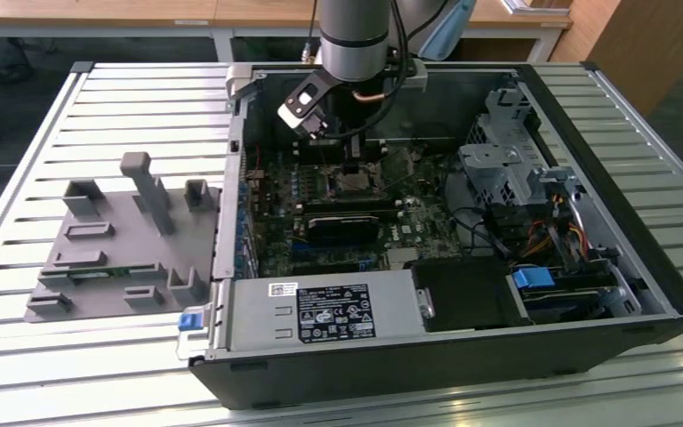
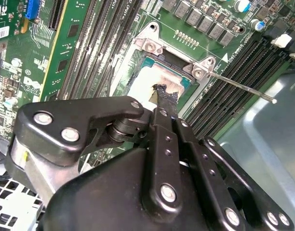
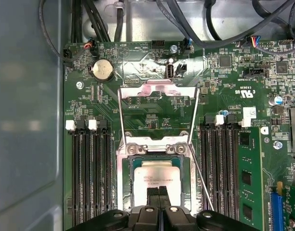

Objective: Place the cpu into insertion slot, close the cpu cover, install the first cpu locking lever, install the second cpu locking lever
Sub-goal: 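Close the cpu cover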

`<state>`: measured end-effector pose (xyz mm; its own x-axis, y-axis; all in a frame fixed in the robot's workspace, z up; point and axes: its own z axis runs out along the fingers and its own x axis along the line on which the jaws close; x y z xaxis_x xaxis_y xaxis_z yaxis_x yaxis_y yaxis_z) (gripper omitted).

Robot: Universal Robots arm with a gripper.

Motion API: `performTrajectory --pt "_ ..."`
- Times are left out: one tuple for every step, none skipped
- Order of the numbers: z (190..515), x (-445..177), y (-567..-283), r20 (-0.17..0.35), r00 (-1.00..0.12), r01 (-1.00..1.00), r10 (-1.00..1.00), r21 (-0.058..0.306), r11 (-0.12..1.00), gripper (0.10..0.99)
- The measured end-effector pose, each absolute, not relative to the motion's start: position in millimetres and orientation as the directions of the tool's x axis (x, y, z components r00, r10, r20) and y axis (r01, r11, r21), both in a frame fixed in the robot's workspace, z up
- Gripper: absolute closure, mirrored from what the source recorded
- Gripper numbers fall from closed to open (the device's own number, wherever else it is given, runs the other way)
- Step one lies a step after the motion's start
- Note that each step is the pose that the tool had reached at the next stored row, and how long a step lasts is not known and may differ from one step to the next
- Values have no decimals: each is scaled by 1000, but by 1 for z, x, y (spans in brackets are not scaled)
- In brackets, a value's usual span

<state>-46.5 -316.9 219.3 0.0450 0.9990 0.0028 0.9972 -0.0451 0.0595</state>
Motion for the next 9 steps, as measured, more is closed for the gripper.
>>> performTrajectory --pt "220 -46 -317 3 45 997 999 60 -45 980" --pt "221 -46 -317 3 45 997 999 59 -45 980" --pt "221 -46 -317 3 45 997 999 60 -45 980" --pt "222 -46 -317 3 45 997 999 60 -45 980" --pt "222 -46 -317 3 45 997 999 60 -45 980" --pt "223 -46 -317 3 45 997 999 59 -45 980" --pt "223 -46 -317 3 45 997 999 59 -45 980" --pt "224 -46 -317 3 45 997 999 59 -45 980" --pt "225 -46 -317 3 45 997 999 59 -45 980"
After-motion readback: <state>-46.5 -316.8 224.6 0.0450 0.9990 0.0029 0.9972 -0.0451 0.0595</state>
